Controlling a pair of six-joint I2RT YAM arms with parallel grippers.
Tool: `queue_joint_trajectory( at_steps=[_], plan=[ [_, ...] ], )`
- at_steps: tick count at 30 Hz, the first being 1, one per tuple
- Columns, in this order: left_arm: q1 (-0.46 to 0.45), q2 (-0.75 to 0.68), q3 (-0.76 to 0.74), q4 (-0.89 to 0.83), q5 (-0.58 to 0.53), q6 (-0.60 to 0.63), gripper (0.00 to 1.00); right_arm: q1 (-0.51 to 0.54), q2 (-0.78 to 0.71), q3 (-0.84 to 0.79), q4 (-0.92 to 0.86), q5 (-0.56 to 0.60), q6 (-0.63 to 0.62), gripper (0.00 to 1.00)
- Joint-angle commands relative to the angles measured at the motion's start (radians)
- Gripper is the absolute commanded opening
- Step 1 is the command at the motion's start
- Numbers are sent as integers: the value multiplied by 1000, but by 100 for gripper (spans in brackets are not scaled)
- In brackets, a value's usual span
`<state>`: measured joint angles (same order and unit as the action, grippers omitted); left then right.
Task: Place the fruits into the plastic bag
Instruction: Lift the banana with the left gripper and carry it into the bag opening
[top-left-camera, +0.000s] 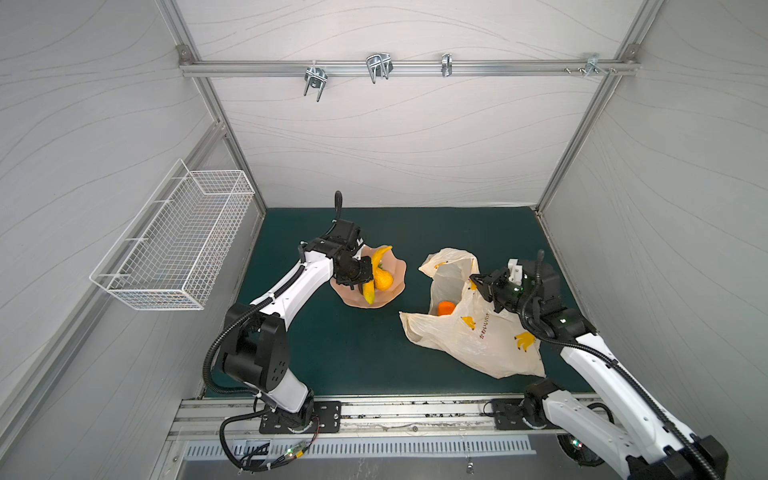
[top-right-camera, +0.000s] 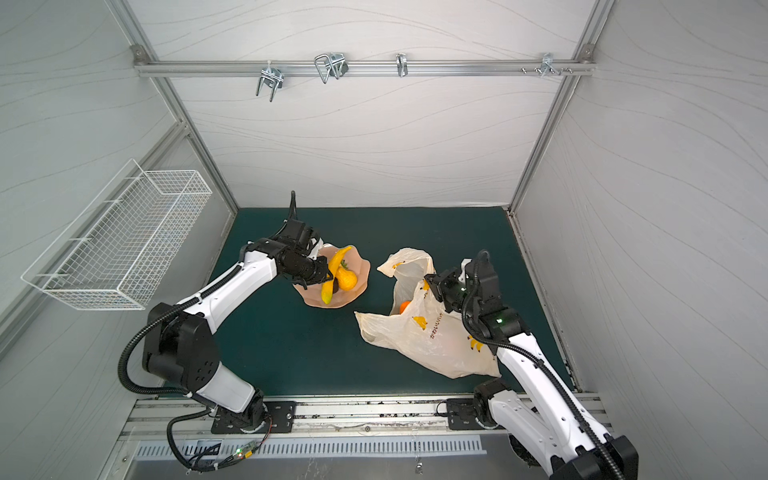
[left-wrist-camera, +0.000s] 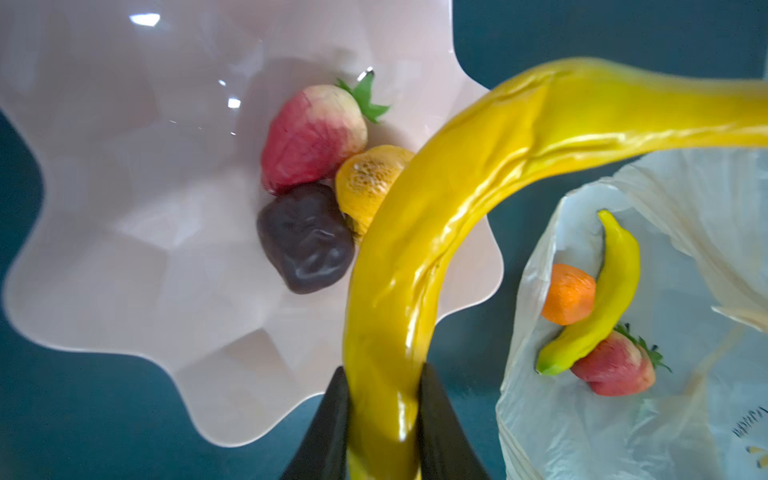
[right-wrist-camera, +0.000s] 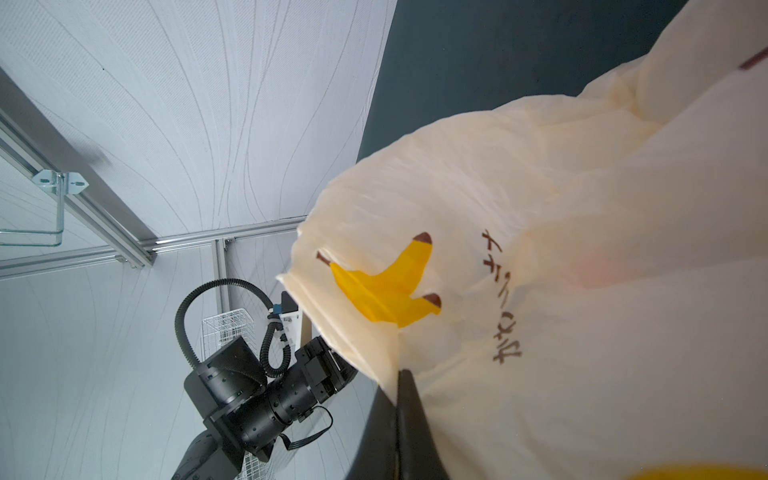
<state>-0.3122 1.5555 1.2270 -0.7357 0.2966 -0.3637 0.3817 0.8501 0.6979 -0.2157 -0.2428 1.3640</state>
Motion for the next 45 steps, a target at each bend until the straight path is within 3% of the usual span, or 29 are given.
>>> queue_joint_trajectory(
  at_steps=[1,8,14,30,45],
  plan=[
    [1,-62,-63,131,158,-35,22,-6,-20,-14,-4,14,14,0],
    [-16,-130,-222,268,297,-75,21,-3,-19,-16,-2,13,15,0],
    [-30,-138,-258,324,370,-75,20,-3,-18,-15,-4,14,17,0],
    [-169,-54,-208,345,373,-40,18,6,-17,-8,-11,18,12,0],
    [-359,118,-71,445,318,-125,16,27,-11,-13,4,31,21,0]
  ],
)
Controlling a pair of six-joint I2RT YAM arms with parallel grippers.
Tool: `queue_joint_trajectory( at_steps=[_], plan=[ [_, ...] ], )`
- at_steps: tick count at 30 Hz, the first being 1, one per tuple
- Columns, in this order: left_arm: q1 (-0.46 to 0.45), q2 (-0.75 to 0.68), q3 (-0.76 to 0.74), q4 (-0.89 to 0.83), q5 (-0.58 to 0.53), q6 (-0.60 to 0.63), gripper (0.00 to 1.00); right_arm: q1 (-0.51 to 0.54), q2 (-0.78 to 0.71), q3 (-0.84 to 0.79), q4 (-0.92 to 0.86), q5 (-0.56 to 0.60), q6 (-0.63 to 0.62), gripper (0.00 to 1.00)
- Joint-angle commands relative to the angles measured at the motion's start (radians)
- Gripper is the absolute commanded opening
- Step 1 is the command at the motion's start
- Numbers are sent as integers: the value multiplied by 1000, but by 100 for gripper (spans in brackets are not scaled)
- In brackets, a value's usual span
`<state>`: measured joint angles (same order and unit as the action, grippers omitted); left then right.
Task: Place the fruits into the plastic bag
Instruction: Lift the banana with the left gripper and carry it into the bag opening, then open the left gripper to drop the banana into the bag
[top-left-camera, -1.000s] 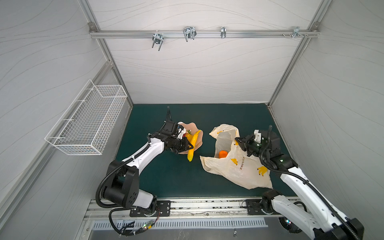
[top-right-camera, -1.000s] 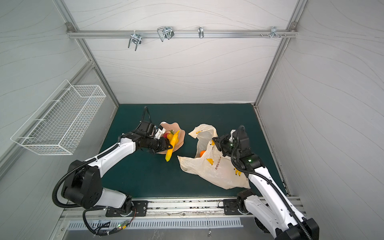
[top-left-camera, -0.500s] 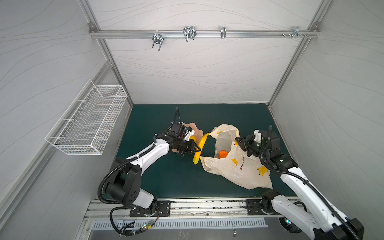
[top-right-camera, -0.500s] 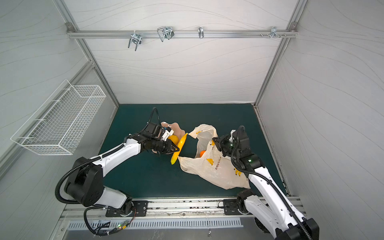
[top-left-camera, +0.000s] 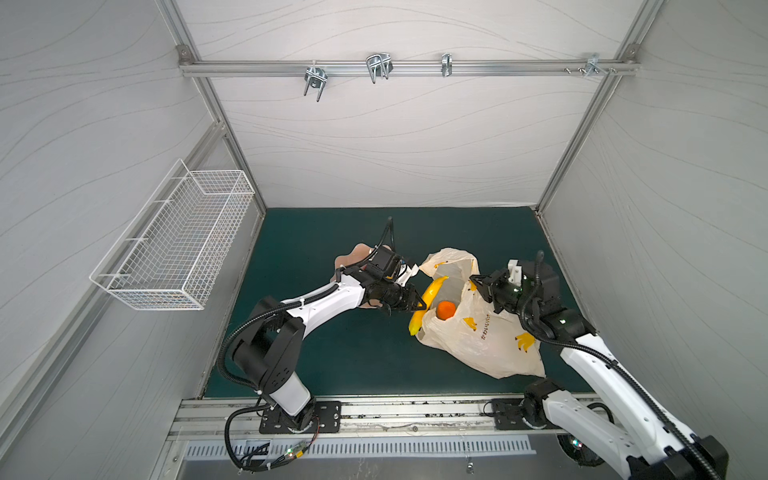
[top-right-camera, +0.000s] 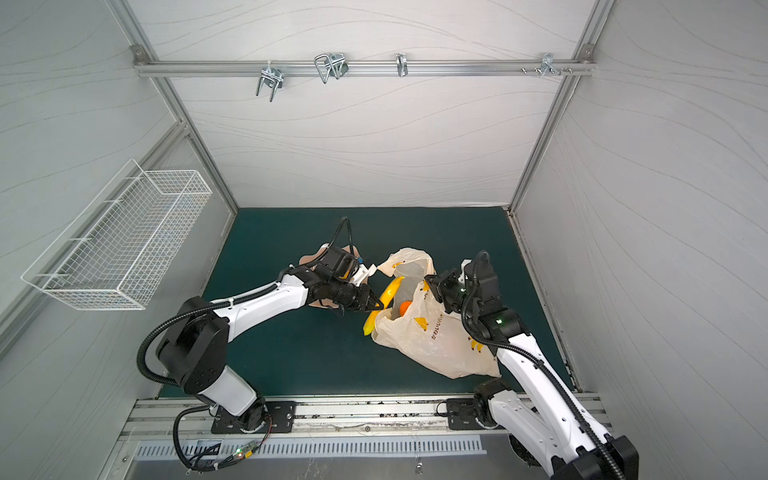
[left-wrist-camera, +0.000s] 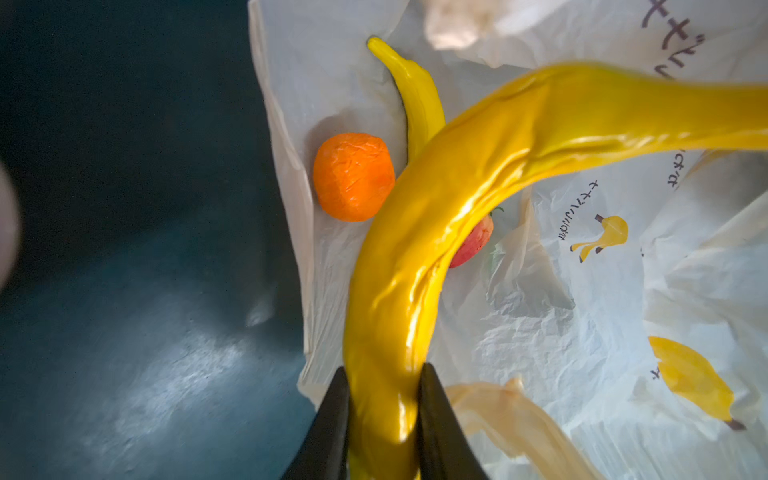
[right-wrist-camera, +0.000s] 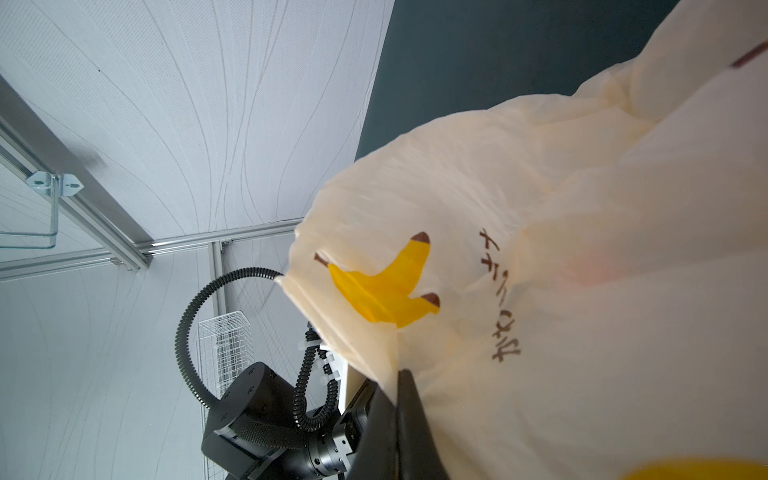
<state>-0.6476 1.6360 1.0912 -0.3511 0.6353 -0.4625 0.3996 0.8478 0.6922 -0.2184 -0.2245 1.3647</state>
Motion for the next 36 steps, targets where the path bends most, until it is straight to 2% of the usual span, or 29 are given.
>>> queue_joint_trajectory(
  at_steps=[1,15,22,26,31,36],
  plan=[
    [-35,54,83,60,-25,-28,16,11,-9,-7,8,16,22,0],
    [-140,278,304,79,-2,-66,17,24,15,-15,41,15,39,0],
    [-171,346,367,110,37,-111,23,25,31,-24,73,10,53,0],
    [-175,353,368,118,44,-120,35,26,40,-23,77,11,53,0],
    [-175,330,352,117,35,-116,63,25,53,-16,83,10,47,0],
    [-162,297,328,110,11,-116,71,26,74,-2,92,1,42,0]
  ],
)
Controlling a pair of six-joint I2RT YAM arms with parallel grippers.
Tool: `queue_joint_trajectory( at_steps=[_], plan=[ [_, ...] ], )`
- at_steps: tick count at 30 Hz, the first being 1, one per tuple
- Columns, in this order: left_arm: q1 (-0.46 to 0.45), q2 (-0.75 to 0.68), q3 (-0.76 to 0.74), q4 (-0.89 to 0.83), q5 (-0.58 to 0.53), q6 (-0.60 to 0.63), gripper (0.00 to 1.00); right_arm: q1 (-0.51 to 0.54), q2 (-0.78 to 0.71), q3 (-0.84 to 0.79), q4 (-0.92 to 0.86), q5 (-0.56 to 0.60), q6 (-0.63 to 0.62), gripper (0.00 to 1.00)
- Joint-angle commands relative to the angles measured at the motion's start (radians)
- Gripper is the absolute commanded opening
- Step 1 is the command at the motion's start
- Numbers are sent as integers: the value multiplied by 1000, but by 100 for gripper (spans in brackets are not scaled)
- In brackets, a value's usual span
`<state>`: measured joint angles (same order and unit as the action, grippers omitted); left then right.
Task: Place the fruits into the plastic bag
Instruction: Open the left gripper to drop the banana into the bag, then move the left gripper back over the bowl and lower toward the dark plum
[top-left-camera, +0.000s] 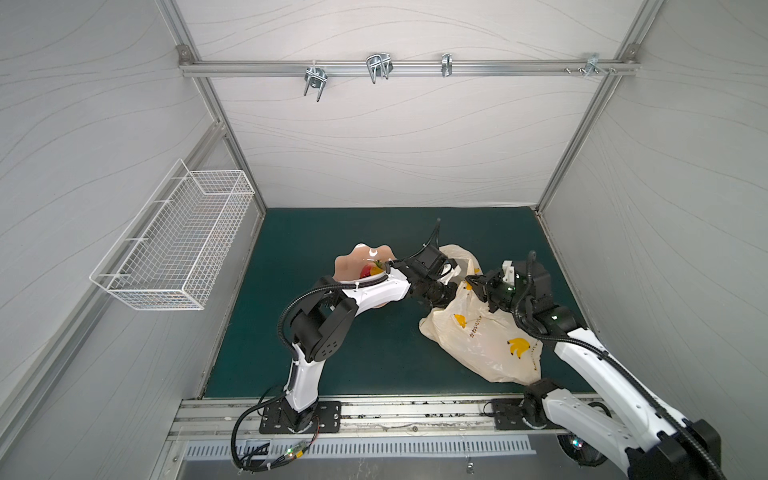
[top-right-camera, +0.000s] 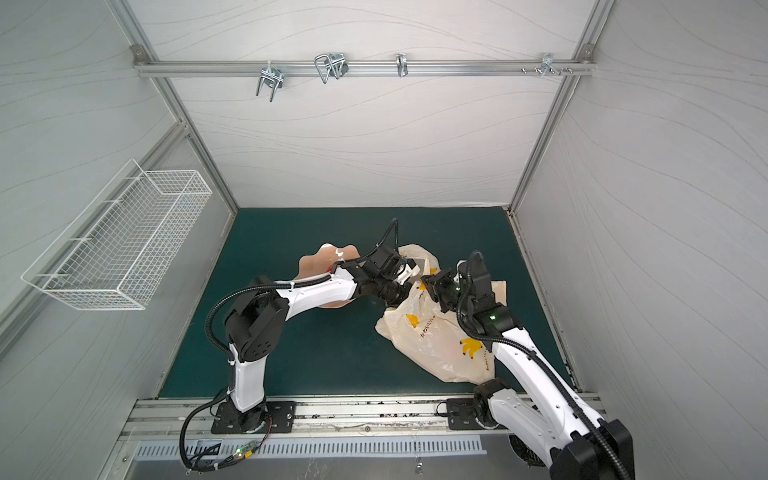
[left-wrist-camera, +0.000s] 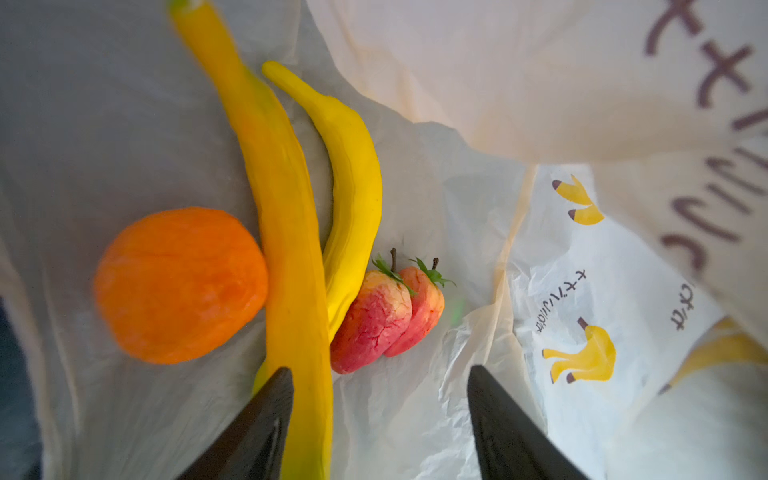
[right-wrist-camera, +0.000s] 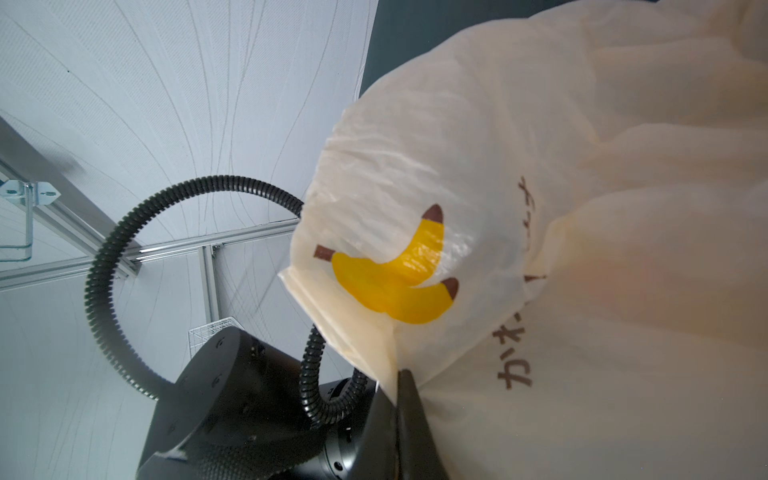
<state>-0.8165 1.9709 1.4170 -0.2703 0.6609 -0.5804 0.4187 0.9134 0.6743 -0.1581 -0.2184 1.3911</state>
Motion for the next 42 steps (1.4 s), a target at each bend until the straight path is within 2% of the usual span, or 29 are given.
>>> queue_joint_trajectory(
  at_steps=[1,14,22,33,42],
  plan=[
    [16,-48,-9,36,-16,-2,71,7,11,20,32,-7,13,0],
    [145,-215,-139,34,-46,-15,73,14,80,57,82,-50,13,0],
    [203,-320,-205,-37,-111,19,73,26,114,78,91,-71,5,0],
    [316,-481,-238,-276,-302,108,73,-1,24,55,-17,-48,-35,0],
    [369,-451,-157,-481,-528,184,73,-4,-2,52,-37,-37,-34,0]
  ],
)
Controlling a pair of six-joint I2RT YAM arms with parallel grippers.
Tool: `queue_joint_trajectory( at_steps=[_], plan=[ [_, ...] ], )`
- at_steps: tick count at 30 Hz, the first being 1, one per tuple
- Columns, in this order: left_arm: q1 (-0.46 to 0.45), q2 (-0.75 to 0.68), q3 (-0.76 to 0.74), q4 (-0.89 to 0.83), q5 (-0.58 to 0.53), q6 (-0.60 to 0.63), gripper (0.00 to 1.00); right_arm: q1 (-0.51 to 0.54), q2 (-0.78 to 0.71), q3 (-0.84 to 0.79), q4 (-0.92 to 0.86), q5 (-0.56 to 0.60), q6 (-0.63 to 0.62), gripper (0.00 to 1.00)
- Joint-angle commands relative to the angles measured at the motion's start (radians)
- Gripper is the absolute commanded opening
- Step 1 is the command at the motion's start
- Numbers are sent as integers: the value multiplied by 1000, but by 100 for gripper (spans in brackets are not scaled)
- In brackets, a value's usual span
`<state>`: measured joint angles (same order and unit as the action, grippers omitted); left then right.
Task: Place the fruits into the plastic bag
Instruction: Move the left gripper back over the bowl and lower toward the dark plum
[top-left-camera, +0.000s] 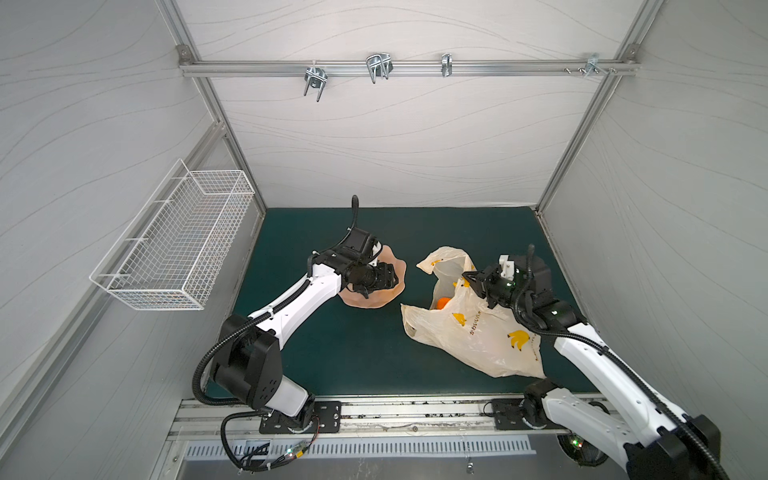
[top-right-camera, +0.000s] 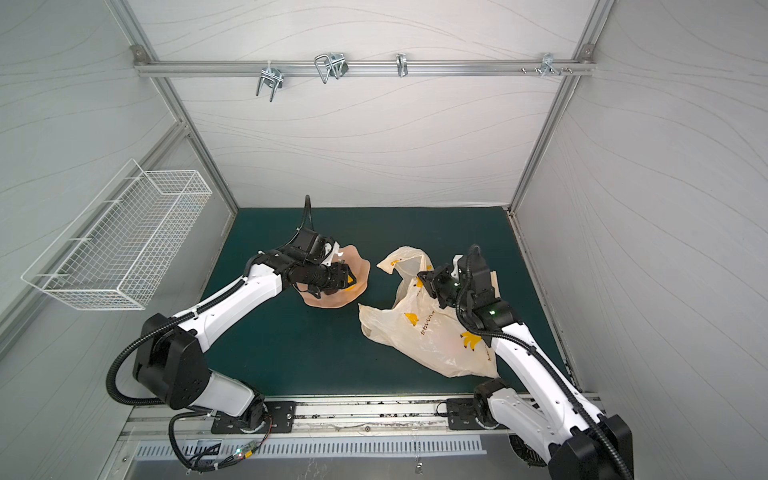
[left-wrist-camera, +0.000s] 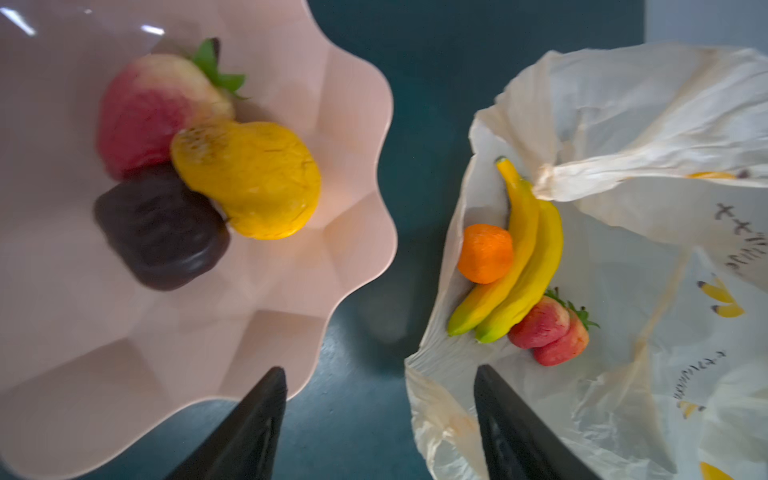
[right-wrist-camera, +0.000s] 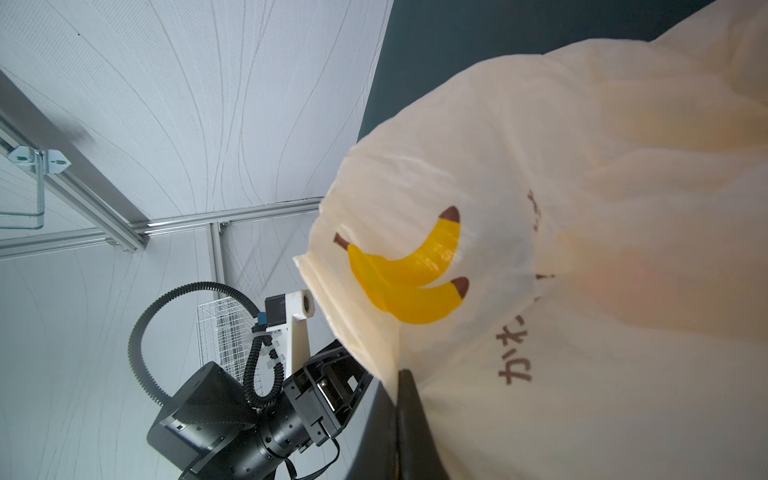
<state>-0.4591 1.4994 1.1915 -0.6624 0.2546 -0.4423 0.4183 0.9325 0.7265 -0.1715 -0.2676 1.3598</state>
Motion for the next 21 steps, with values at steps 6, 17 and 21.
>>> queue_joint_trajectory(
  at_steps=[6,17,21],
  plan=[
    [19,77,111,-158,-245,117,78,-4,-26,2,-28,13,-2,0],
    [41,207,139,-163,-311,187,89,-4,-34,2,-36,19,-4,0],
    [49,262,154,-151,-320,187,91,-3,-35,1,-36,21,-4,0]
  ],
)
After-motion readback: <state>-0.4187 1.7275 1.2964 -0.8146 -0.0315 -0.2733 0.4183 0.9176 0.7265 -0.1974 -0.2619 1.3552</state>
